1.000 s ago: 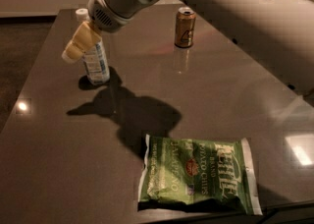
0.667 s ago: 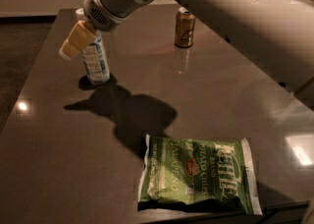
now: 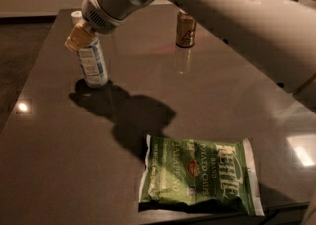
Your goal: Move blue plastic bottle near green jalapeno chip bag
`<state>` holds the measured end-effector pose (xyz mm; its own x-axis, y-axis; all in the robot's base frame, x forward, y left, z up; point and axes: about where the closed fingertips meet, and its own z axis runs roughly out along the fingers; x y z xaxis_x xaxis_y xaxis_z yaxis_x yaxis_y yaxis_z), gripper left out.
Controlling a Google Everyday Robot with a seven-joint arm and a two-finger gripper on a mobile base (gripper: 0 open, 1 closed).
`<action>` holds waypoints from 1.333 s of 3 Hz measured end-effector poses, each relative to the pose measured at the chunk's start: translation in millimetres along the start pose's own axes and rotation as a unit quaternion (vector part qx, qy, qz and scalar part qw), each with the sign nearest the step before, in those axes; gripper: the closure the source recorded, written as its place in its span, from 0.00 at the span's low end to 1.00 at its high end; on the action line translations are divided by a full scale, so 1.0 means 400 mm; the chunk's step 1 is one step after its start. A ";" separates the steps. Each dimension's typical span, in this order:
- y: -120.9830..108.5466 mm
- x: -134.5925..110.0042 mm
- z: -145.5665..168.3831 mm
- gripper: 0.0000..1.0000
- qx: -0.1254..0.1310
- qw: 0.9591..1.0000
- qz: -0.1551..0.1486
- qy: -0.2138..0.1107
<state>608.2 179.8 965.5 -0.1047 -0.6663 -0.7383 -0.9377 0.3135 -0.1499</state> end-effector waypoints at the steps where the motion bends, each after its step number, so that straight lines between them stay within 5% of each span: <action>1: 0.000 0.005 -0.027 0.84 0.004 1.000 -0.007 0.002; 2: -0.013 0.030 -0.108 1.00 0.006 1.000 -0.009 0.005; 4: -0.027 0.183 -0.281 1.00 -0.024 0.999 0.022 0.011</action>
Offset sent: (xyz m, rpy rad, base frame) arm -0.0173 -0.0853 0.0368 -0.0265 -0.0171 -0.0050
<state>573.5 51.6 987.2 -0.1529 -0.6672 -0.7290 -0.9469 0.3101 -0.0853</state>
